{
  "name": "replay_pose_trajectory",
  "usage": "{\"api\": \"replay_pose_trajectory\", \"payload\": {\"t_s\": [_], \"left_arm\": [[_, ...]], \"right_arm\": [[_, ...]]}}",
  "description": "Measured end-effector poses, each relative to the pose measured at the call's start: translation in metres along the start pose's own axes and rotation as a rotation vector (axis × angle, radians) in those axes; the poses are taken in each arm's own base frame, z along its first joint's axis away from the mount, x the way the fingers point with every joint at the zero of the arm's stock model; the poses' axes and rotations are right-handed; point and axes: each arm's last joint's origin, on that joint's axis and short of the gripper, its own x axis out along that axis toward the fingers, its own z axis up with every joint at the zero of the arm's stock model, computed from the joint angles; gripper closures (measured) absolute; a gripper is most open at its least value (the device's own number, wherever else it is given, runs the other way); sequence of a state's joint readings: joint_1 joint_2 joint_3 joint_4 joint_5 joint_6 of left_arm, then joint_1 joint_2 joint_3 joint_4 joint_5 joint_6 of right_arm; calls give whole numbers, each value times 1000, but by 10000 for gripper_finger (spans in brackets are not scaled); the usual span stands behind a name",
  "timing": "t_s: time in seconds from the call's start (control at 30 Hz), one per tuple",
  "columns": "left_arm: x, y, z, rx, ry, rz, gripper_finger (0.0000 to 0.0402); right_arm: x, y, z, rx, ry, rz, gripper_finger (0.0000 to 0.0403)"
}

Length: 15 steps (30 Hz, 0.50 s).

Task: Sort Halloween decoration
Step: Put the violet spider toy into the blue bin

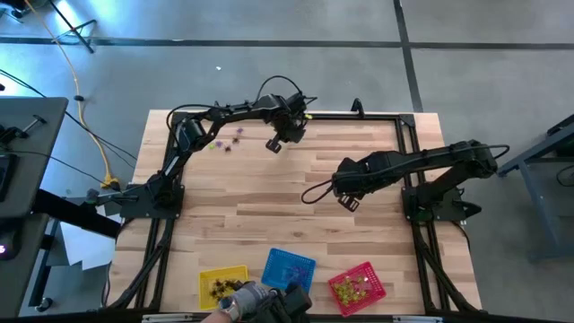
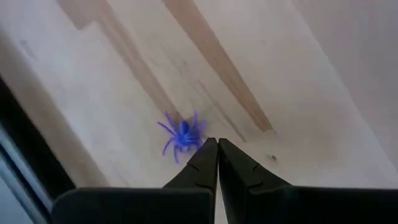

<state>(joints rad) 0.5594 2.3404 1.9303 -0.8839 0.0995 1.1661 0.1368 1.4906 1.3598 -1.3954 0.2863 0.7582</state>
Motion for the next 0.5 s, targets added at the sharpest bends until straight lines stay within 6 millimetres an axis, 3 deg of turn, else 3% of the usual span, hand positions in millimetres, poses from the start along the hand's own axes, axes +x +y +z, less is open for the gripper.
{"api": "replay_pose_trajectory", "payload": {"t_s": [0.5], "left_arm": [[-4, 7, 1, 50, -34, 55, 401]], "right_arm": [[0, 0, 0, -9, -9, -9, 291]]}}
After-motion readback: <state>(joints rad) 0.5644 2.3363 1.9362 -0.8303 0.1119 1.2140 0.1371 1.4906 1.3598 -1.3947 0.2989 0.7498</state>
